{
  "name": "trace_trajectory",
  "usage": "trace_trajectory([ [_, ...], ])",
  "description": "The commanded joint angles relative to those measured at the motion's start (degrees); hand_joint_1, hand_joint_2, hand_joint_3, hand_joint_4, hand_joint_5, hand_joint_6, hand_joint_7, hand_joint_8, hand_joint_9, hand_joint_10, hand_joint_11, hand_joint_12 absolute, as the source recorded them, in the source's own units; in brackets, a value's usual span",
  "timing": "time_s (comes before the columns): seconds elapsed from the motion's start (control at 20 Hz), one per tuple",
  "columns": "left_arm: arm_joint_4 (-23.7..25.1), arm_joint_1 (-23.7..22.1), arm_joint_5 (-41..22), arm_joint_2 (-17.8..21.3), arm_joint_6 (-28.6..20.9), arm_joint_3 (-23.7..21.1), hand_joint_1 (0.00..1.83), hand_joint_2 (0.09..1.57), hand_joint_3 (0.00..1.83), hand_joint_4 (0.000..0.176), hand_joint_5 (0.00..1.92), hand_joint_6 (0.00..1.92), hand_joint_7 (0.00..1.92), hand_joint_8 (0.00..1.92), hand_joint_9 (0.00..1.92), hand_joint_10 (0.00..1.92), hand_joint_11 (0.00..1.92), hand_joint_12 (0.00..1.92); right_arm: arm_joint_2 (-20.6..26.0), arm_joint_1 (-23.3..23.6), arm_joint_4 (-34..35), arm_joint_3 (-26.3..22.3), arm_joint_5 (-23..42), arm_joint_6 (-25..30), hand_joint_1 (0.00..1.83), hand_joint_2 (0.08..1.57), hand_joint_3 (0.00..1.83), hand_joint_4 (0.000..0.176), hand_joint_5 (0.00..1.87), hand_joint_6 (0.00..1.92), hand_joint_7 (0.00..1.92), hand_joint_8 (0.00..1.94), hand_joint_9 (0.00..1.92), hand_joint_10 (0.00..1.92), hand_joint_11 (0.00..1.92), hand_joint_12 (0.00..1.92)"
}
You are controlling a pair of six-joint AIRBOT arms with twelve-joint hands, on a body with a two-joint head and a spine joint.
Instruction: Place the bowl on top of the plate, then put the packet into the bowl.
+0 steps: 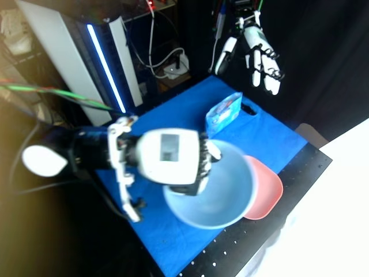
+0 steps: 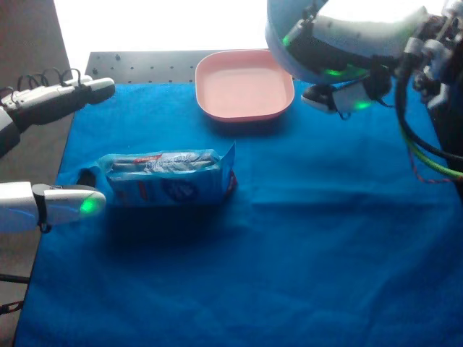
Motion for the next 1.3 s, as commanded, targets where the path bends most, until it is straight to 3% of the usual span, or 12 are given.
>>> trace_trajectory([
  [0.0,-0.87,-0.57,-7.2,-0.26,-0.49,0.45,0.65,0.94,0.0,0.132,0.22,0.0,0.13,0.0,0.11,0.0,0.0,0.41,-0.8,1.46,0.93,0.6,3.92,-0.17,1.04,1.42,0.23,0.0,0.99,1.92,1.35,1.94,1.54,1.92,1.6,1.92],
  [0.1,-0.83,-0.8,-7.06,-0.35,-0.54,0.55,0.64,0.93,0.0,0.123,0.23,0.0,0.14,0.0,0.13,0.01,0.0,0.46,-2.85,2.46,0.1,2.31,2.62,-0.17,0.89,1.51,0.15,0.0,1.02,1.92,1.38,1.94,1.57,1.92,1.63,1.92],
  [0.15,-0.75,-0.96,-6.98,-0.45,-0.57,0.67,0.62,0.94,0.0,0.126,0.23,0.0,0.14,0.0,0.14,0.01,0.0,0.49,-3.63,2.76,-0.09,2.89,2.3,-0.17,1.41,1.33,0.01,0.0,0.92,1.92,1.34,1.94,1.54,1.92,1.59,1.92],
  [0.25,-0.56,-1.19,-6.82,-0.54,-0.67,0.84,0.62,0.94,0.0,0.131,0.23,0.0,0.14,0.0,0.14,0.0,0.0,0.52,-5.36,3.22,-0.56,3.97,1.88,-0.17,1.47,1.27,0.0,0.0,0.89,1.71,1.32,1.94,1.53,1.92,1.56,1.92],
  [0.35,-0.49,-1.28,-6.81,-0.61,-0.76,0.9,0.63,0.94,0.0,0.116,0.23,0.0,0.14,0.0,0.14,0.0,0.0,0.52,-6.51,3.44,-1.0,4.69,1.55,-0.17,1.43,1.35,0.02,0.0,1.0,1.91,1.34,1.94,1.53,1.92,1.58,1.92],
  [0.55,-0.39,-1.45,-6.87,-0.66,-0.83,0.99,0.62,0.94,0.0,0.13,0.23,0.0,0.15,0.0,0.15,0.0,0.0,0.54,-7.5,3.47,-1.88,5.35,0.38,-0.17,1.42,1.37,0.03,0.0,1.0,1.92,1.27,1.94,1.45,1.92,1.55,1.92],
  [0.6,-0.39,-1.46,-6.93,-0.66,-0.85,0.99,0.63,0.94,0.0,0.126,0.22,0.0,0.14,0.0,0.14,0.0,0.0,0.51,-7.71,3.47,-2.41,5.43,-0.09,-0.17,1.17,1.43,0.04,0.0,0.99,1.92,1.28,1.94,1.44,1.92,1.52,1.92],
  [0.75,-0.39,-1.47,-7.06,-0.67,-0.9,0.99,0.63,0.95,0.0,0.137,0.22,0.0,0.14,0.0,0.13,0.0,0.0,0.45,-7.86,3.45,-4.04,5.55,-1.69,-0.17,1.26,1.4,0.01,0.0,0.93,1.92,1.19,1.94,1.39,1.92,1.5,1.92],
  [0.8,-0.39,-1.47,-7.1,-0.68,-0.92,0.99,0.63,0.94,0.0,0.135,0.22,0.0,0.15,0.0,0.14,0.0,0.0,0.48,-8.08,3.44,-4.36,5.91,-2.55,-0.17,1.09,1.35,0.0,0.0,0.68,1.65,1.13,1.94,1.34,1.92,1.45,1.92],
  [0.95,-0.39,-1.48,-7.27,-0.7,-0.97,0.98,0.62,0.94,0.0,0.146,0.22,0.0,0.16,0.0,0.15,0.0,0.0,0.54,-8.37,3.42,-5.37,6.26,-3.84,-0.17,1.04,1.35,0.0,0.0,0.62,1.58,0.99,1.85,1.15,1.88,1.26,1.92],
  [1.05,-0.38,-1.5,-7.31,-0.74,-1.02,0.98,0.62,0.94,0.0,0.137,0.23,0.0,0.15,0.0,0.14,0.0,0.0,0.5,-8.61,3.4,-6.0,6.57,-4.87,-0.18,1.19,1.28,0.0,0.0,0.67,1.24,0.8,1.59,0.99,1.45,0.94,1.58],
  [1.25,-0.38,-1.5,-7.38,-0.77,-1.1,0.99,0.61,0.94,0.0,0.146,0.22,0.0,0.15,0.0,0.14,0.0,0.0,0.47,-8.68,3.39,-6.14,6.72,-5.43,-0.18,1.2,1.26,0.0,0.0,0.65,1.23,0.81,1.52,0.84,1.32,0.76,1.62],
])
